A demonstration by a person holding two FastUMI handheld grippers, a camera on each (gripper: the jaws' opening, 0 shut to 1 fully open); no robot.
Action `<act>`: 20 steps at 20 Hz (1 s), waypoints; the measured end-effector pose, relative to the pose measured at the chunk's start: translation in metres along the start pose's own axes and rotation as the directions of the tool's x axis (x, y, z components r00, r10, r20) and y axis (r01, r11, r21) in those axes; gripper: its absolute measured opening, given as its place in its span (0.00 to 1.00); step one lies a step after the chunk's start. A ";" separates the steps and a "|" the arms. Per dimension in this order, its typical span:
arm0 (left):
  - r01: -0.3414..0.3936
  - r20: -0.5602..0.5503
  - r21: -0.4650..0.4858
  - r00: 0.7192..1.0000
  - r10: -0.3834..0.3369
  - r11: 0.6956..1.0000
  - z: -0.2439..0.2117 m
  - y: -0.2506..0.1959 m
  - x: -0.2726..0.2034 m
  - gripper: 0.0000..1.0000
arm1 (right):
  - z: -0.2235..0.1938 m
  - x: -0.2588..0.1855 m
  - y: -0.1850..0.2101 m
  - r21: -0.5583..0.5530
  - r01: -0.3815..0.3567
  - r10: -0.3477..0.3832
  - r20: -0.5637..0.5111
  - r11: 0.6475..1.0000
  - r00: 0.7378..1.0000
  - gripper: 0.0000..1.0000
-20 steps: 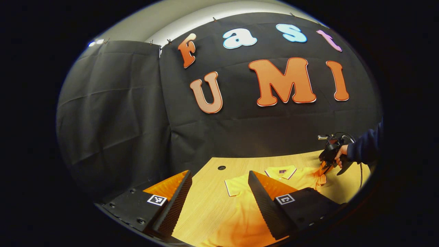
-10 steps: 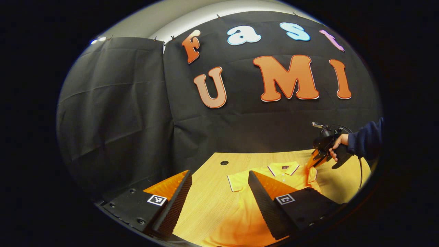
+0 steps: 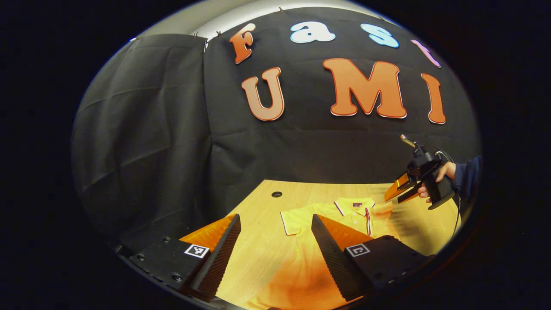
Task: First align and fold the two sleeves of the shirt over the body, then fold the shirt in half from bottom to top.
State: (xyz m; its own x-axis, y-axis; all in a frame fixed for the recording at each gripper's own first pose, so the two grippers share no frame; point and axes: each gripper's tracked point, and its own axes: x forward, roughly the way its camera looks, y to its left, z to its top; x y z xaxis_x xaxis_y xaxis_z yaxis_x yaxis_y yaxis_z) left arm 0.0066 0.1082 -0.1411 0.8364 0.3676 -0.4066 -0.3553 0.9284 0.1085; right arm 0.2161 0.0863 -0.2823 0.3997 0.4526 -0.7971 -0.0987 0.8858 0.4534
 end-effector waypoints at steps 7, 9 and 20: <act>0.147 -0.148 0.013 0.979 -0.143 0.989 -0.021 0.001 0.113 1.00 | 0.009 -0.056 0.004 -0.011 0.087 -0.083 0.217 0.996 0.973 0.96; 0.198 -0.192 -0.019 0.961 -0.198 0.980 -0.027 -0.006 0.149 1.00 | 0.008 -0.077 0.005 -0.005 0.125 -0.119 0.265 0.992 0.957 0.97; 0.270 -0.546 -0.136 0.782 -0.299 0.953 -0.095 -0.024 0.291 0.99 | -0.022 -0.158 0.004 0.042 0.337 -0.321 0.434 0.941 0.842 0.98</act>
State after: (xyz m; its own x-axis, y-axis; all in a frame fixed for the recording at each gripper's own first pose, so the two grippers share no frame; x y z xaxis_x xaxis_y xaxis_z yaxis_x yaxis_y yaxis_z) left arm 0.2189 0.1880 -0.3482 0.5325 -0.0193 -0.8462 -0.1699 0.9770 -0.1292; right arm 0.1327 0.0210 -0.1632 0.7636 0.0520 -0.6436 0.0805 0.9813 0.1749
